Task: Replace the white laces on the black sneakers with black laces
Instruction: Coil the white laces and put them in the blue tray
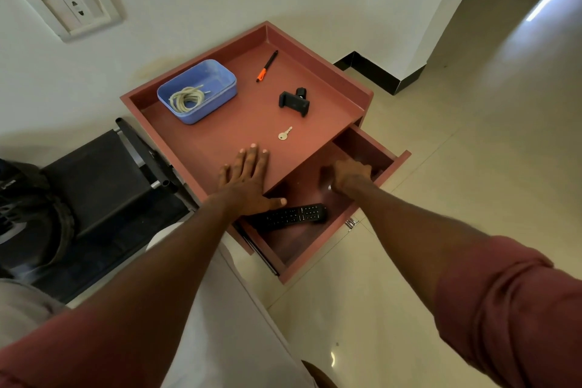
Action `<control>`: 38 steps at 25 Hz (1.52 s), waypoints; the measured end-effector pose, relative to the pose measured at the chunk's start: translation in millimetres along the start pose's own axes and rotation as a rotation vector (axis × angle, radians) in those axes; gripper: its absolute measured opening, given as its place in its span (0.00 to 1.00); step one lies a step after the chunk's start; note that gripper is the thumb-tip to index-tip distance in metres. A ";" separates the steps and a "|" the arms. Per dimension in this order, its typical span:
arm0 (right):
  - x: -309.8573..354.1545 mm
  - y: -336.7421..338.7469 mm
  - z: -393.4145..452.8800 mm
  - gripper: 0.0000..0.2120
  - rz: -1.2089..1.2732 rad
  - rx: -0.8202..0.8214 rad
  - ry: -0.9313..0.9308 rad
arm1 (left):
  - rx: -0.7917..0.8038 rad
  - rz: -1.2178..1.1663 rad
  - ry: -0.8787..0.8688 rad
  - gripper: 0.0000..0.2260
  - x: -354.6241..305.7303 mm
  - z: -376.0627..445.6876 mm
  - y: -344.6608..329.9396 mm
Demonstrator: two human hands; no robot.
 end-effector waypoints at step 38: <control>28.9 33.3 8.0 0.09 1.178 -0.332 -0.496 | -0.044 -0.028 -0.004 0.58 -3.3 -6.3 0.7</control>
Point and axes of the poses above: each hand's wrist, its own z-axis towards the middle knuckle, its own y-axis out of the back of the hand, x = y × z, the point moved 2 cm from there along z, towards the middle knuckle, and after that the axes turned 10 degrees about z, right-handed, at the moved point
